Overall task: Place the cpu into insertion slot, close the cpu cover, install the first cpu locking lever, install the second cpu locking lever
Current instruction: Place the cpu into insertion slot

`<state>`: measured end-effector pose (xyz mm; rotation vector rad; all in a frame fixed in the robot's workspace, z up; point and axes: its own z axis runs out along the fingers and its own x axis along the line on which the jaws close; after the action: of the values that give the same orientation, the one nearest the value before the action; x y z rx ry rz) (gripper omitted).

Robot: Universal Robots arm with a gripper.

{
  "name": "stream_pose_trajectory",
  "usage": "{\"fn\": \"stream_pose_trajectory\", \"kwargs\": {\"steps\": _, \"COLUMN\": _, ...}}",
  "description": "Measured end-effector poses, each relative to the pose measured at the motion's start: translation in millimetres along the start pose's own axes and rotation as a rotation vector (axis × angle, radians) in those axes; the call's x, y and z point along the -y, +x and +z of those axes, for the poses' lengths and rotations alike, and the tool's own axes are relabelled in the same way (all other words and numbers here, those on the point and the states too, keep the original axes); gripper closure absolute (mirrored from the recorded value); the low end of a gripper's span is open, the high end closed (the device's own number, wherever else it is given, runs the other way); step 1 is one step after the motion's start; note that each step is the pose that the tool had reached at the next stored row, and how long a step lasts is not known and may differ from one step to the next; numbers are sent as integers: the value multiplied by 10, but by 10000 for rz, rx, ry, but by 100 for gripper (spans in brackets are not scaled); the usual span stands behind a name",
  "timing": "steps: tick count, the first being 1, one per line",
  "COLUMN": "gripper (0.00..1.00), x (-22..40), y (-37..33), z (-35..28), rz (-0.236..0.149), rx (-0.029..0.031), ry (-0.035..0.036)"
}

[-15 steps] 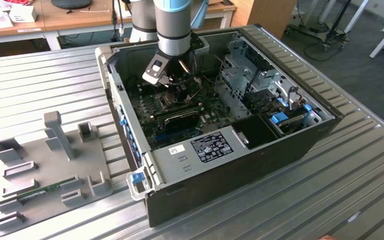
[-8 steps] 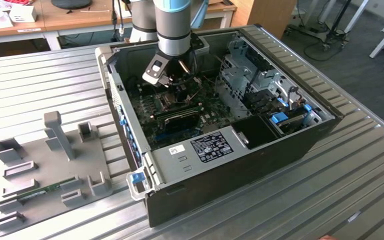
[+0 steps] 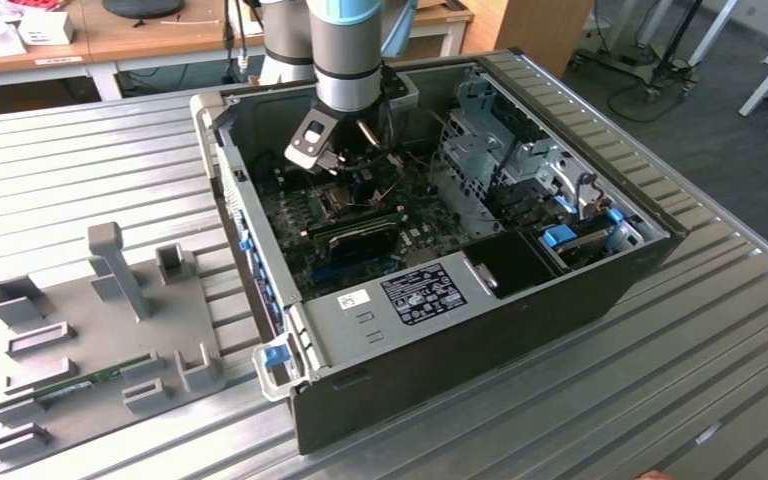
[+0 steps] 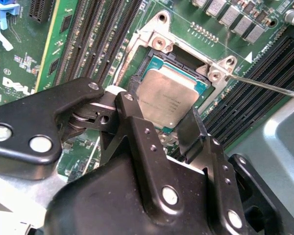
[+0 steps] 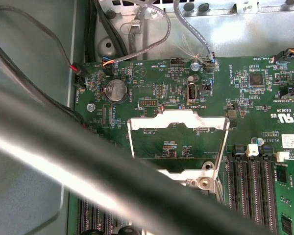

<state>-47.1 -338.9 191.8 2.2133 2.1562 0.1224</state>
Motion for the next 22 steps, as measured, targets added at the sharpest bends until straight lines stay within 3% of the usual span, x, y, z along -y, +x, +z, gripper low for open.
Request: {"fn": "stream_pose_trajectory", "kwargs": {"steps": 22, "gripper": 45, "x": 1, "y": 0, "z": 7, "rz": 0, "rx": 0, "ry": 0}}
